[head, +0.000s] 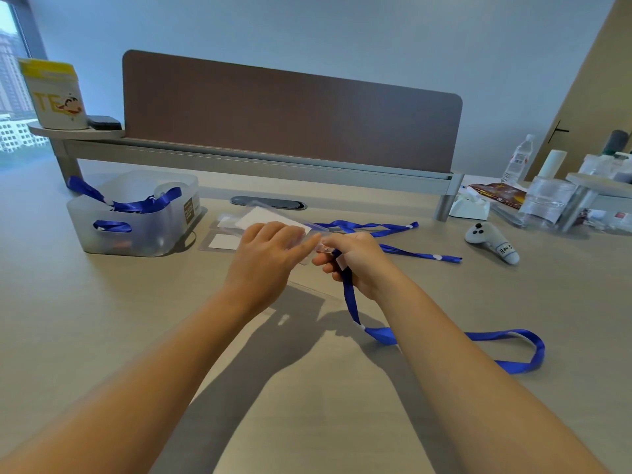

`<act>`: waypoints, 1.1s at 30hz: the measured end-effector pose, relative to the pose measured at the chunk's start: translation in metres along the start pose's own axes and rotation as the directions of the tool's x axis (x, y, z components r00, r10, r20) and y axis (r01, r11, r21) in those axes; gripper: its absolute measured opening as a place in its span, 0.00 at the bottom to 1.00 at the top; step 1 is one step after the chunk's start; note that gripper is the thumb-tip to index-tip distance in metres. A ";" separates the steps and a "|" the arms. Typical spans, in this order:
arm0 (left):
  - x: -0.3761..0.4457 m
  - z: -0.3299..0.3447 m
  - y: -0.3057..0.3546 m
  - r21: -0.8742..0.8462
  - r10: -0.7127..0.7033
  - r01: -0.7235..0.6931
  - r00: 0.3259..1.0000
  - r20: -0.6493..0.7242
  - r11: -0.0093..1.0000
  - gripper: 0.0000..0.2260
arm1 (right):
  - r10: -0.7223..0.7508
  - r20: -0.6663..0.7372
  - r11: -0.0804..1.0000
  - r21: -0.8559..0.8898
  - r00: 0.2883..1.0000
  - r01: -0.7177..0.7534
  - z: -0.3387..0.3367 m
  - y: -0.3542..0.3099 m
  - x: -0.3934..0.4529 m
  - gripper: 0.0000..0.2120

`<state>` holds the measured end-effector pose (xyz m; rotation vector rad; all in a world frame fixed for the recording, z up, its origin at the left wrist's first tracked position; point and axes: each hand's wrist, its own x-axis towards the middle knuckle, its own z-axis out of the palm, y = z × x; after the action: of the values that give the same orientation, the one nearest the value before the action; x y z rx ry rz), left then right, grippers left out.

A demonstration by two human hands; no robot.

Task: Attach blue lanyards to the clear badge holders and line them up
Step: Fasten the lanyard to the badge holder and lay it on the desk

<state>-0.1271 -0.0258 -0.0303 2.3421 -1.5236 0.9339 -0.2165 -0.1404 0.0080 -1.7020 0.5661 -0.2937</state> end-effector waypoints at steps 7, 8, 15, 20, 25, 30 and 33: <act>0.002 -0.004 0.004 -0.368 -0.182 0.226 0.972 0.151 0.902 0.23 | -0.055 0.011 0.998 -0.008 0.998 0.056 0.003 -0.002 0.003 0.11; 0.003 -0.006 0.005 -0.437 -0.214 0.290 0.953 0.215 0.851 0.23 | -0.069 0.012 0.997 -0.021 0.998 0.069 0.003 -0.001 0.003 0.11; 0.014 -0.021 0.006 -0.778 -0.350 0.522 0.843 0.409 0.349 0.13 | -0.139 0.051 0.980 -0.135 0.989 0.145 0.010 0.000 0.008 0.07; 0.022 -0.021 0.005 -0.707 -0.467 0.571 0.802 0.372 0.418 0.10 | -0.181 0.091 0.945 -0.260 0.979 0.199 0.016 -0.001 0.005 0.11; 0.028 -0.026 0.005 -0.550 -0.412 0.556 0.831 0.373 0.623 0.12 | -0.225 0.082 0.915 -0.324 0.971 0.240 0.018 0.002 0.005 0.12; 0.031 -0.029 0.005 -0.428 -0.374 0.521 0.845 0.383 0.739 0.11 | -0.260 0.066 0.874 -0.408 0.963 0.264 0.020 0.005 0.007 0.11; 0.031 -0.031 0.007 -0.376 -0.354 0.495 0.852 0.384 0.783 0.10 | -0.283 0.058 0.851 -0.444 0.957 0.278 0.021 0.006 0.007 0.10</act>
<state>-0.1368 -0.0375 0.0111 2.3614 -1.0463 0.0871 -0.2013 -0.1272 -0.0034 -2.2432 0.4068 -0.4027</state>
